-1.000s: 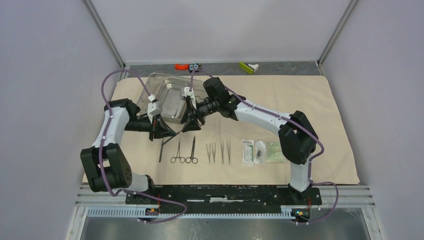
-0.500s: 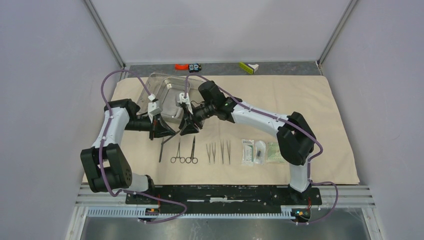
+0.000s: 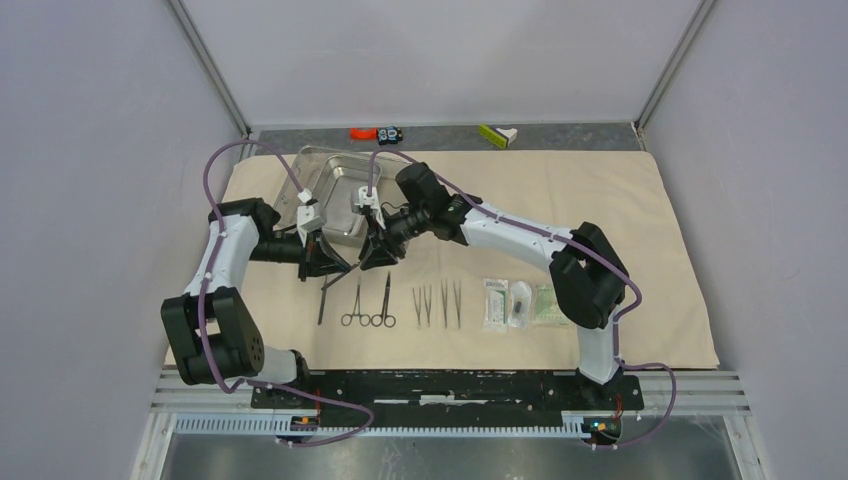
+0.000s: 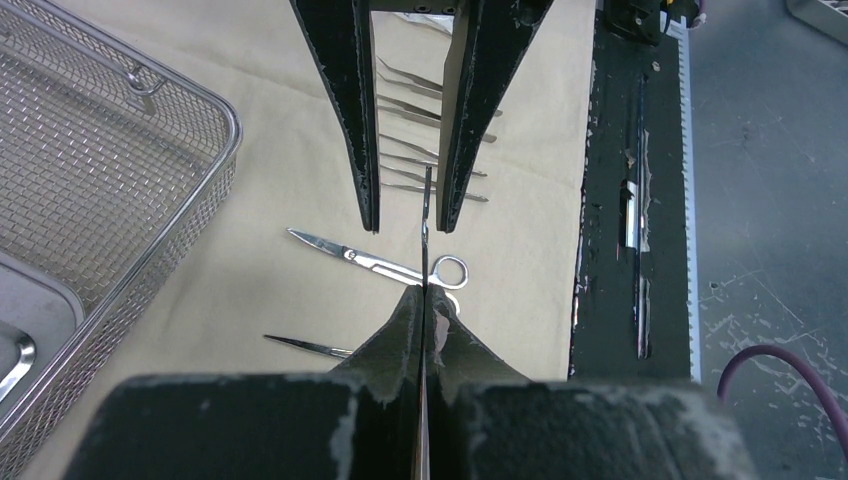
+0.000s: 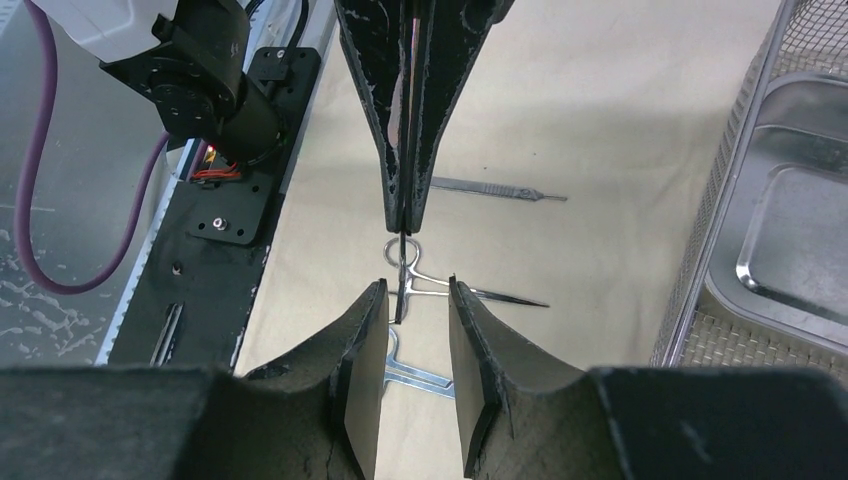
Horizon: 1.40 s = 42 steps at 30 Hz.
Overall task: Open and lay out the surgical kit
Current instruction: Place the medical item in the surgical kit.
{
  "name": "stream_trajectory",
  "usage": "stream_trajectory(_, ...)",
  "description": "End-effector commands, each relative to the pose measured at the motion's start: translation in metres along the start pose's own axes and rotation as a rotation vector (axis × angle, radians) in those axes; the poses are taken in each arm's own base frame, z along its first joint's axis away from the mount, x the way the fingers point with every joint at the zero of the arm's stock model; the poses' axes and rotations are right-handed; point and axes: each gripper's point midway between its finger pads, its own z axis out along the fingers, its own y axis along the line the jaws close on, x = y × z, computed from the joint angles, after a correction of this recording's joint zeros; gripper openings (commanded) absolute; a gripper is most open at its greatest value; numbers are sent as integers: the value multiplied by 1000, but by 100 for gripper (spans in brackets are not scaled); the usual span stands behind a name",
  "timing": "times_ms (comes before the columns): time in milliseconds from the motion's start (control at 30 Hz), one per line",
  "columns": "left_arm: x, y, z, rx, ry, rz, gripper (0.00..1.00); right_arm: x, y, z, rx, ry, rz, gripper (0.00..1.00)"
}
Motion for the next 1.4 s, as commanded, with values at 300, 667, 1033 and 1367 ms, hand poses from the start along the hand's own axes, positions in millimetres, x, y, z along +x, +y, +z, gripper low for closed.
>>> stream_trajectory(300,2,1,2,1,1,6,2,-27,1,4,-13,-42,-50,30)
stream_trajectory(667,1,2,1,-2,4,13,2,-21,1,6,-18,-34,-46,22)
stream_trajectory(1033,4,11,0,-14,26,-1,8,-24,-2,4,-10,-49,-20,0)
stream_trajectory(1367,-28,78,-26,-349,60,96,78,-17,-18,-14,104,-92,110,0)
